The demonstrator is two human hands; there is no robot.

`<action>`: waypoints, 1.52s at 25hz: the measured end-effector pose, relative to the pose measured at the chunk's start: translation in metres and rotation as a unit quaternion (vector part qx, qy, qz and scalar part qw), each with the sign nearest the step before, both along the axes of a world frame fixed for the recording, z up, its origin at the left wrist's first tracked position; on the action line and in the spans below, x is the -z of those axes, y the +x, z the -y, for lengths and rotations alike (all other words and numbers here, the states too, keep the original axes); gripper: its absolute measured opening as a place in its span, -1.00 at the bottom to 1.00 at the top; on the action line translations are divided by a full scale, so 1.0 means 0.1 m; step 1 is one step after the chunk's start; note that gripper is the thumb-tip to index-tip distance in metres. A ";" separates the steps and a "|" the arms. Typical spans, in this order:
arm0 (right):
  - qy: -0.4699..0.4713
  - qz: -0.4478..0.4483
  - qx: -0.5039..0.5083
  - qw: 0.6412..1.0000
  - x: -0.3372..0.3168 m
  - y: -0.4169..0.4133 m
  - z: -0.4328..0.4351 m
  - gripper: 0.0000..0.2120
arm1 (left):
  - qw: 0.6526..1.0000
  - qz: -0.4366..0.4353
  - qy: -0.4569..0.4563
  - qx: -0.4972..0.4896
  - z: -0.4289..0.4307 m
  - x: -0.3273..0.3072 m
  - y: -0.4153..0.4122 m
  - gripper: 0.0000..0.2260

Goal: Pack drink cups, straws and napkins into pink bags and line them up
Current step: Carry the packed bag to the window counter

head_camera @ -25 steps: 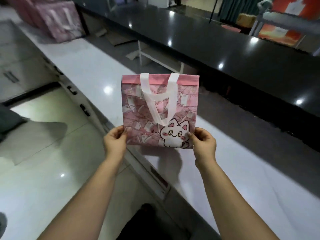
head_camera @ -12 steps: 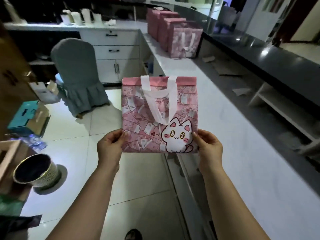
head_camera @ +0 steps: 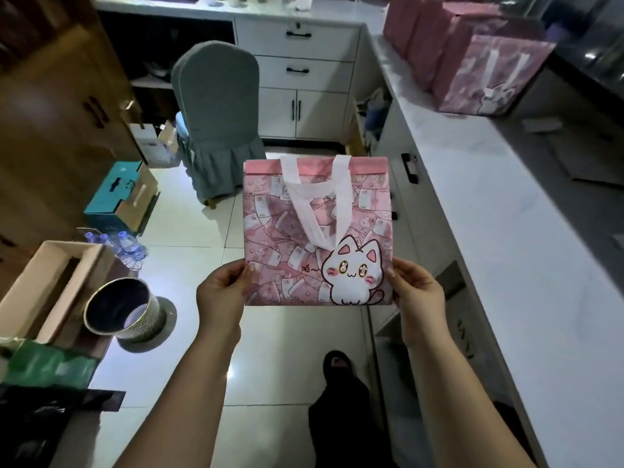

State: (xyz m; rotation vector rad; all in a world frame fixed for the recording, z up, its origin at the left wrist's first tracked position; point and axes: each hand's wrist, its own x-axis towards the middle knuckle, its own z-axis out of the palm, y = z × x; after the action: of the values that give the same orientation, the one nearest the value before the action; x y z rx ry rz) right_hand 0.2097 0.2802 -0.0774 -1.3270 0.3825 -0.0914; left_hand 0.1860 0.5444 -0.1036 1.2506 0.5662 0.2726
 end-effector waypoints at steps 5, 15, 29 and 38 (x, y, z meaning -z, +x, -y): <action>0.035 0.017 -0.014 0.999 -0.06 1.54 0.25 -0.81 | 0.999 0.030 0.010 -0.022 0.28 -0.15 1.48 -0.87; 0.055 0.034 -0.038 0.997 -0.48 4.33 0.60 -0.84 | 0.996 0.059 0.030 -0.067 0.71 -0.74 4.13 -0.85; 0.030 0.107 0.003 0.994 -0.95 8.05 -0.25 -0.86 | 0.994 0.102 0.028 -0.013 -0.16 -1.05 8.40 -0.85; 0.016 0.124 0.032 0.992 -1.18 10.46 -0.67 -0.82 | 0.995 0.094 -0.012 -0.014 -0.51 -1.17 10.78 -0.88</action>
State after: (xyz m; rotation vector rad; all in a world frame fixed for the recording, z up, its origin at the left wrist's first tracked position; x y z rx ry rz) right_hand 1.2554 0.3471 0.0404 -1.2537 0.2145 -0.2996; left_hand 1.2642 0.5955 0.0130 1.1801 0.4246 0.4006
